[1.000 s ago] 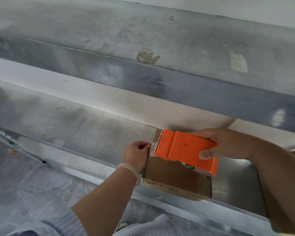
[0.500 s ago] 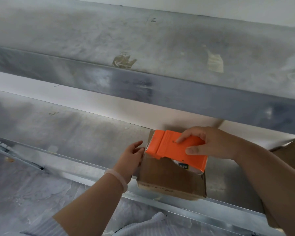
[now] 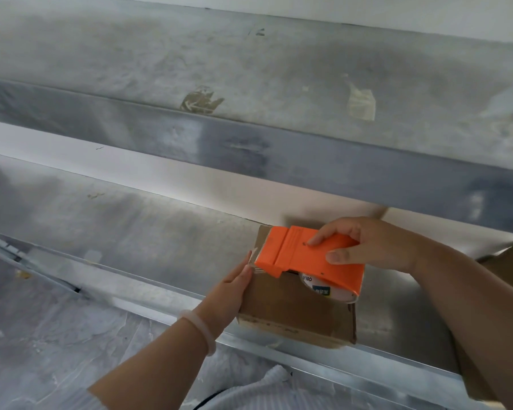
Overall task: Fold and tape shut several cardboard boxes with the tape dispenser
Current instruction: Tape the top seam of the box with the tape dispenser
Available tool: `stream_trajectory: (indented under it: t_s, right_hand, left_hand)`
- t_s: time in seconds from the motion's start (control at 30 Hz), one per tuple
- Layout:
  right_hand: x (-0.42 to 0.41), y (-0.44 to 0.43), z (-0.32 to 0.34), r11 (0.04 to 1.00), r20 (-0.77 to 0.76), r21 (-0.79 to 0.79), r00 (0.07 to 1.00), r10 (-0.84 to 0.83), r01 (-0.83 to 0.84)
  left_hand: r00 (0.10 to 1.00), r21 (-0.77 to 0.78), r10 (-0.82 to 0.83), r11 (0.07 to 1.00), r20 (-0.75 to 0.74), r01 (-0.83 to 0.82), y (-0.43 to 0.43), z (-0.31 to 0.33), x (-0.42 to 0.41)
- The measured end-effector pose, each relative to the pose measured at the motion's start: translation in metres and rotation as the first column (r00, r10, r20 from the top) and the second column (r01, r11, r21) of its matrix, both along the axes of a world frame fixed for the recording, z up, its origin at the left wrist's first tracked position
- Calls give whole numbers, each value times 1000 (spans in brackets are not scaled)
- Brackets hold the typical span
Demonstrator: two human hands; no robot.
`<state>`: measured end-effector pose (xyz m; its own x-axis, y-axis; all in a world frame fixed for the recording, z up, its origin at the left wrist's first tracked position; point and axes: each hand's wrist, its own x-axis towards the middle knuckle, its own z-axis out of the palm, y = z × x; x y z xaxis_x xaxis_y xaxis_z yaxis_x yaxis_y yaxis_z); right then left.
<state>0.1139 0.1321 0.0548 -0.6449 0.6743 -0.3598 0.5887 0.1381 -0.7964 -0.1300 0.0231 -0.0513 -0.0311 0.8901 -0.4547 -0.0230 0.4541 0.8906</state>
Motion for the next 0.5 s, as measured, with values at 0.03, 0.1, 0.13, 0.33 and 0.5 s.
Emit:
stream_trajectory:
  t_s: [0.03, 0.1, 0.13, 0.33, 0.5]
  right_hand:
    - [2, 0, 1, 1000, 13, 2, 1000, 15, -15]
    - [5, 1, 3, 999, 38, -5, 998, 46, -46]
    - [7, 1, 5, 998, 48, -9, 997, 58, -58]
    - [25, 2, 14, 996, 51, -13, 995, 91, -90]
    - [47, -2, 14, 997, 39, -38, 997, 70, -69]
  left_hand:
    - [1000, 2, 0, 1000, -7, 0, 0, 0, 0]
    - [1000, 0, -1, 1000, -9, 1, 0, 1, 1]
    - [1000, -2, 0, 1000, -12, 0, 1, 0, 2]
    - [999, 14, 7, 1000, -35, -6, 0, 0, 6]
    - [996, 24, 5, 1000, -84, -3, 1, -2, 6]
